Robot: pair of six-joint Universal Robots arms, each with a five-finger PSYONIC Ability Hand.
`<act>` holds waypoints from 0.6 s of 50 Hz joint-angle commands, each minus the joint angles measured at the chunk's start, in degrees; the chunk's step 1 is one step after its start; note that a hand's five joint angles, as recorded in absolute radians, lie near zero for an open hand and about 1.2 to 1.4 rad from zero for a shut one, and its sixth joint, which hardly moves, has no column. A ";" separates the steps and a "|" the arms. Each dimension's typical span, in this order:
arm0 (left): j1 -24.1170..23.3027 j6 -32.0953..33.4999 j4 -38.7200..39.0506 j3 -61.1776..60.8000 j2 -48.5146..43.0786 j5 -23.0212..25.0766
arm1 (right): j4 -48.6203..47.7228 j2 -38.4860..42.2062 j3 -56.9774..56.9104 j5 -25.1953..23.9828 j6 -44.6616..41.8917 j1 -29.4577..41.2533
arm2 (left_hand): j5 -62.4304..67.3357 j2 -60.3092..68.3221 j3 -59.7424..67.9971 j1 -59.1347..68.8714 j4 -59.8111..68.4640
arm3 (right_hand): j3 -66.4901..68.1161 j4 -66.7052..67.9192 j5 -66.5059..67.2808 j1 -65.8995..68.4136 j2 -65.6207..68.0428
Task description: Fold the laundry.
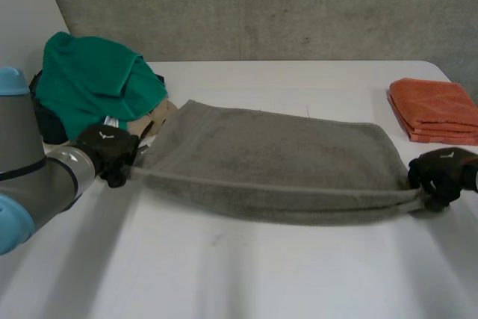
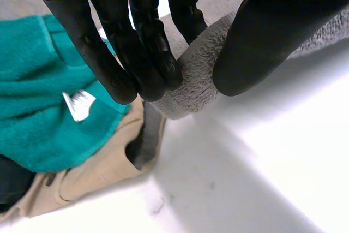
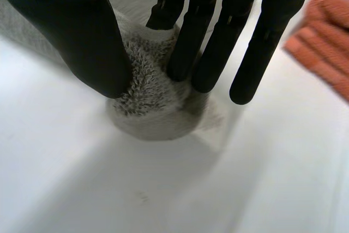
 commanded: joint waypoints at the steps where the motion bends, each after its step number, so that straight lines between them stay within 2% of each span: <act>1: -0.58 0.07 -0.10 2.00 -4.86 -1.50 | -0.29 3.85 -0.64 -0.88 -0.75 0.94 | 13.37 11.40 11.97 13.20 11.47 | 1.90 1.79 1.82 2.43 2.28; 6: -1.55 -1.34 -0.02 2.26 -4.69 -2.30 | 3.04 3.76 -2.83 -1.41 0.57 1.11 | 13.37 11.40 11.97 13.20 11.47 | -5.16 -5.27 -5.24 -4.63 -4.79; 16: -2.43 -1.78 0.07 2.53 -3.55 -2.56 | 8.68 4.11 -8.02 -2.46 0.48 2.25 | 13.37 11.40 11.97 13.20 11.47 | -5.01 -5.12 -5.09 -4.48 -4.63; 30: -2.78 -1.61 -0.19 4.99 -5.57 -3.09 | 9.56 8.60 -12.95 0.17 -2.59 6.21 | 13.37 11.40 11.97 13.20 11.47 | -4.00 -4.11 -4.08 -3.47 -3.63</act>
